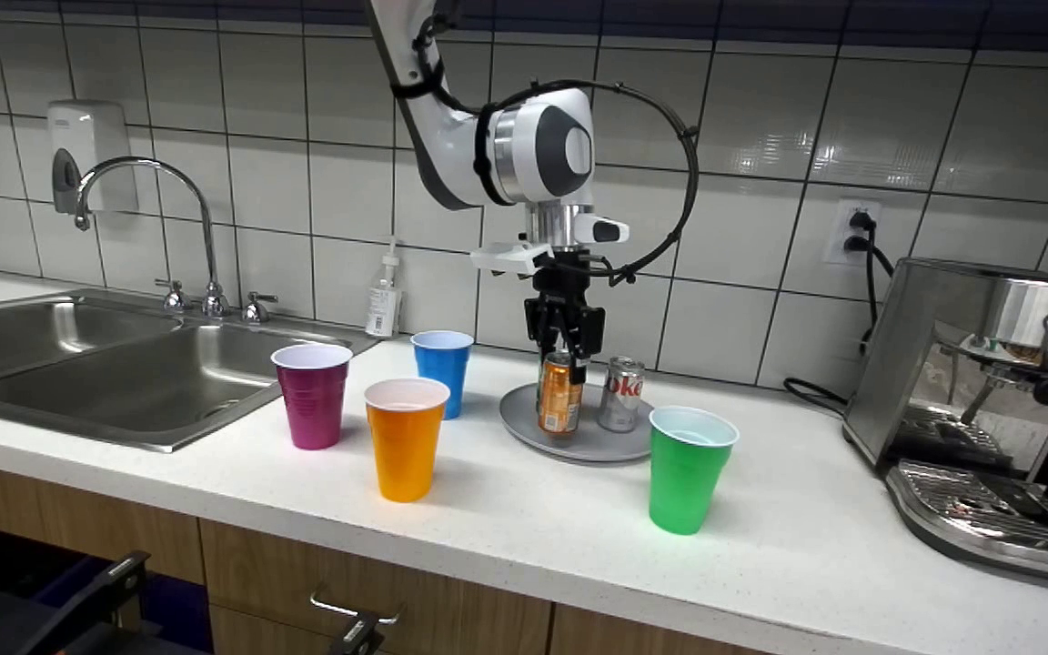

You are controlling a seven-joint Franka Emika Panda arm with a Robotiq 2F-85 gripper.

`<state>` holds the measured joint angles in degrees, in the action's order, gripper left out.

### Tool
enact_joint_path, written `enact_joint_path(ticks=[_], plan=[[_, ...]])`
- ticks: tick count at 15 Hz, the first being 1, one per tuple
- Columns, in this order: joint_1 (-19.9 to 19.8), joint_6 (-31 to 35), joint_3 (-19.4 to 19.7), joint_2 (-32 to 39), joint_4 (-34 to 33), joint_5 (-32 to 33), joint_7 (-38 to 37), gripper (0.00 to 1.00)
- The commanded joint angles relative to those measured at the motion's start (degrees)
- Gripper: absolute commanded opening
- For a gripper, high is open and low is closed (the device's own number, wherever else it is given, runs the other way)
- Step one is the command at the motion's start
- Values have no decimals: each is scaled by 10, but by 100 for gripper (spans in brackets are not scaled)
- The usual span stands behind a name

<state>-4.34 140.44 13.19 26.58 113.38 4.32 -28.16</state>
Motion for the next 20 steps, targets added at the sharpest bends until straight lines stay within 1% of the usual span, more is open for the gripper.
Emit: enact_joint_path(ticks=[1, 6, 9, 13, 17, 20], plan=[[3, -1, -2, -63, 60, -8, 28, 40], [3, -7, 1, -101, 102, 1, 33, 40], [5, -3, 5, -117, 132, 19, 31, 40], [5, 0, 5, -123, 160, 31, 30, 40], [5, 2, 5, -121, 170, 34, 27, 40], [8, 9, 9, -119, 178, 48, 22, 40]])
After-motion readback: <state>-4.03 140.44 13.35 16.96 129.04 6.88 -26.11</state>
